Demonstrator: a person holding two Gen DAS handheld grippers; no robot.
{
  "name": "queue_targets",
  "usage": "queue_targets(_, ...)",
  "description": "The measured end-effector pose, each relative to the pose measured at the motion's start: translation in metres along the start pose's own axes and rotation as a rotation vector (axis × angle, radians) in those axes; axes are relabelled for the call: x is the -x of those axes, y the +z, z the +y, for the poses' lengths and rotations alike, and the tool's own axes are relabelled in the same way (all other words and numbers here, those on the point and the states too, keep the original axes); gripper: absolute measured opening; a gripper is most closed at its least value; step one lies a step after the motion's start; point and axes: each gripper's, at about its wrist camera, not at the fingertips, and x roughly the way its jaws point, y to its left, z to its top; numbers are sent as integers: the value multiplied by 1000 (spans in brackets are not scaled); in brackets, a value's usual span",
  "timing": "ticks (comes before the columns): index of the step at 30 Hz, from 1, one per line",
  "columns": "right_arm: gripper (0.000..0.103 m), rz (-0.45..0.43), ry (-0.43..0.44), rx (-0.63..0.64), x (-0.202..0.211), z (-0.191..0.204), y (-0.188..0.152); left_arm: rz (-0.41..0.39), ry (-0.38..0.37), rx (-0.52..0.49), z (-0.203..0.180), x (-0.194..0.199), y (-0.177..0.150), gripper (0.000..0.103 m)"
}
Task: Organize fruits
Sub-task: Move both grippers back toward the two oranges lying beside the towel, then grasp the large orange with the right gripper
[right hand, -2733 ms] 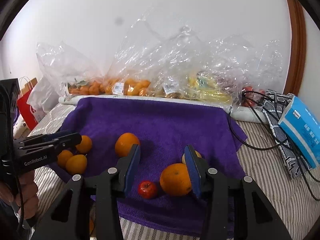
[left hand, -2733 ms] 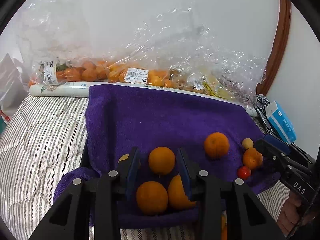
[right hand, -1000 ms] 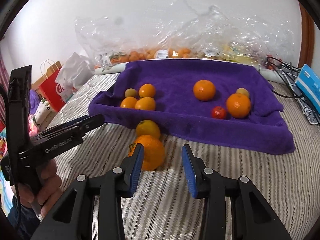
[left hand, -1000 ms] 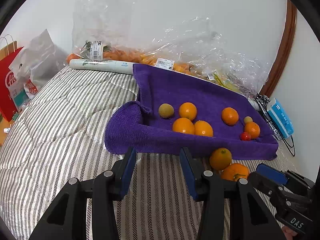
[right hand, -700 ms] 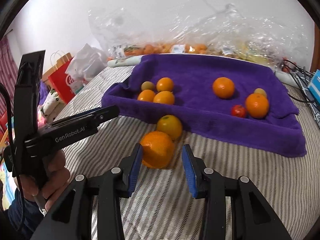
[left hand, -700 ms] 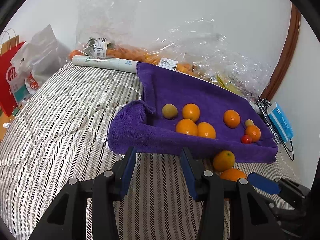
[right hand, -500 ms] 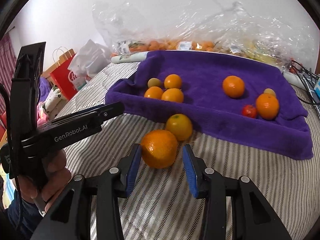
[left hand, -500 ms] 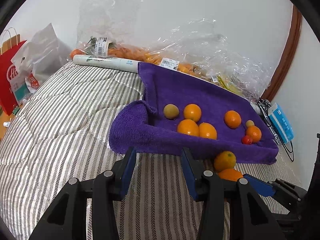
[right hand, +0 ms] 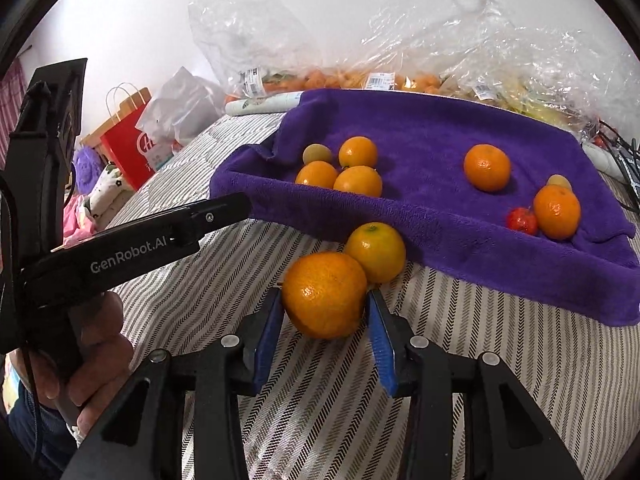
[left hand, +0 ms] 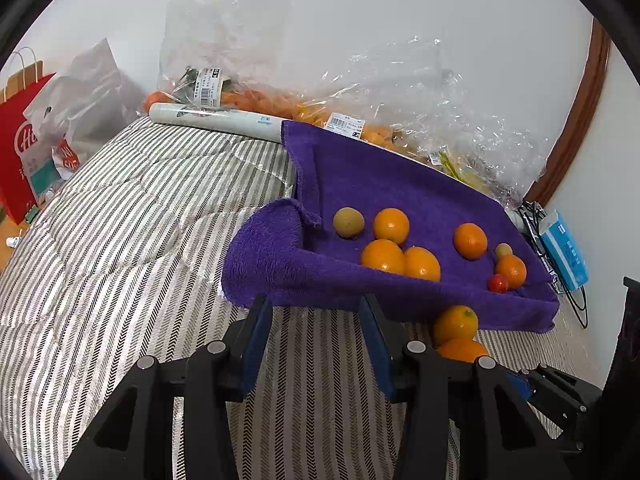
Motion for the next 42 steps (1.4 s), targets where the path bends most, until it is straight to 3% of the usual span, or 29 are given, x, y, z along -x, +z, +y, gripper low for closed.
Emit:
queue_targets(25,38,-37,-24,-7,20,-11,-9,6,0,1,1,-2,-1,43)
queue_targets(32,28,-61,-46,-19,32,-18,-9,5,-1,-8,0,-3,-2,43)
queue_targets(37,29,-50,-44,-31,33,-24,-7,6,2,-11,-1,-3,-3,43)
queue_targets(42,40,-33,-65,-23,29,-23,-5,6,0,-10,-1,-2,-3,43)
